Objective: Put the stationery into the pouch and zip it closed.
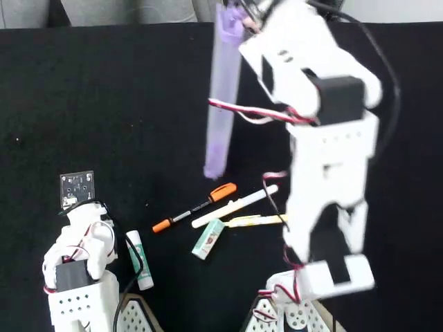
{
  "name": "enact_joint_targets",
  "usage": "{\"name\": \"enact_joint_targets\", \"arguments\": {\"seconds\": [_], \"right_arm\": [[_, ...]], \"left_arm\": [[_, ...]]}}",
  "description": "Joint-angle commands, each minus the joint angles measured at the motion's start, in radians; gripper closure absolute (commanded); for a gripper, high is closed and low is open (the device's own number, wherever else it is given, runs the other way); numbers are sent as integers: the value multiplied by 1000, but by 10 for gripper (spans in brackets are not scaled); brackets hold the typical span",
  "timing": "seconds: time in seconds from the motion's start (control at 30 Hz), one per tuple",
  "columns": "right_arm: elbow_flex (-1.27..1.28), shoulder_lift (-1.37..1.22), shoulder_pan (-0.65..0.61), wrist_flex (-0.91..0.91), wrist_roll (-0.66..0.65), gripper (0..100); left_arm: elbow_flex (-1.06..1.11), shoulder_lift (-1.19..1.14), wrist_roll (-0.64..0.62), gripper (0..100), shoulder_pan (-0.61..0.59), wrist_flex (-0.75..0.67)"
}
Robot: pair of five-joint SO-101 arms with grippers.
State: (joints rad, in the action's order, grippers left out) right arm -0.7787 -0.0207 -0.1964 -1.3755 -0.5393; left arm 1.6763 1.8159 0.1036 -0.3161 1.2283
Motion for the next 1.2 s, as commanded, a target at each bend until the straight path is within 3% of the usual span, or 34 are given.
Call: {"name": "enact_joint_targets", "arguments": {"seconds": [0.0, 0.27, 0.43, 0.73, 0.9, 1.0, 1.17], "right_arm": [[-229, -157, -54, 28, 98, 985], [-503, -452, -91, 20, 315, 985], [-596, -529, -81, -60, 330, 985], [-739, -530, -34, -384, 114, 985], [-705, -496, 37, -391, 43, 987], [-595, -437, 71, -391, -29, 987], [-371, -271, 98, -391, -40, 987]], "left_arm": [[24, 3, -3, 970, 4, 5], [24, 3, -3, 970, 4, 5], [24, 3, -3, 970, 4, 5], [24, 3, -3, 970, 4, 5], [24, 3, -3, 970, 4, 5], [24, 3, -3, 970, 4, 5], [24, 3, -3, 970, 4, 5]]}}
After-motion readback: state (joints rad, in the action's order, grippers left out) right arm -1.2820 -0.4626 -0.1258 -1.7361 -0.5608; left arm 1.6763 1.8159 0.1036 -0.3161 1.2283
